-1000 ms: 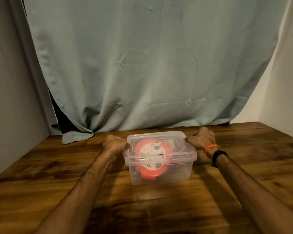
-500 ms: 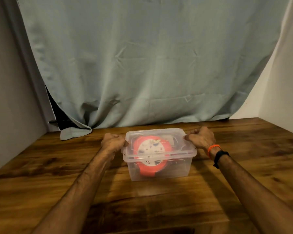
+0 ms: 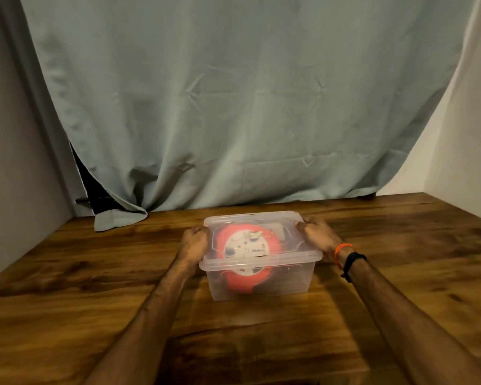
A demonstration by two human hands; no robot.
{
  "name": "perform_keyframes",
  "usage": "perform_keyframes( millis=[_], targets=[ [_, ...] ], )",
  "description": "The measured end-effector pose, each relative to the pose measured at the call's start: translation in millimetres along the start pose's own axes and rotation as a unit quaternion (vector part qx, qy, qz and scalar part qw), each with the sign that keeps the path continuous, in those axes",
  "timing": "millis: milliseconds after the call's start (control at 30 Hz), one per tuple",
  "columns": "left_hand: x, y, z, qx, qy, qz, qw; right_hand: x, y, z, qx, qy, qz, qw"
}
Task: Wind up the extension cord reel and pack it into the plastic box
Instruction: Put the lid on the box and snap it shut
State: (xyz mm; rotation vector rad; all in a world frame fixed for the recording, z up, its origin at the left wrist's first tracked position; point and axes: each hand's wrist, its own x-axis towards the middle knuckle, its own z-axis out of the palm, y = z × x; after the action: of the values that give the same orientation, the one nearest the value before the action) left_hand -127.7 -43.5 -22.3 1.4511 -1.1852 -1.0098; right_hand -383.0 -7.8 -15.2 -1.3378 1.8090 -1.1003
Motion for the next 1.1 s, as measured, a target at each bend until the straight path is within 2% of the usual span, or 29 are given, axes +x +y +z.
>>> perform_keyframes(
  millis=[267,433,600,833,1100],
  targets=[
    [1,-1,-1,-0.010,-0.013,-0.020,1.000,4,5,2,0.038,-0.007,0.000,0.999],
    [-1,13,-10,0.022,-0.029,-0.076,0.996,12,8,-7,0.110,-0.020,0.089,0.990],
    [5,19,-21,0.022,-0.101,-0.153,0.983,15,4,-16,0.119,-0.082,0.149,0.978],
    [6,27,-24,0.048,-0.079,-0.156,0.983,17,-10,-22,0.042,-0.039,0.141,0.988],
    [4,36,-19,0.115,-0.006,-0.107,0.987,14,-16,-18,0.015,0.011,0.119,0.993]
  ],
)
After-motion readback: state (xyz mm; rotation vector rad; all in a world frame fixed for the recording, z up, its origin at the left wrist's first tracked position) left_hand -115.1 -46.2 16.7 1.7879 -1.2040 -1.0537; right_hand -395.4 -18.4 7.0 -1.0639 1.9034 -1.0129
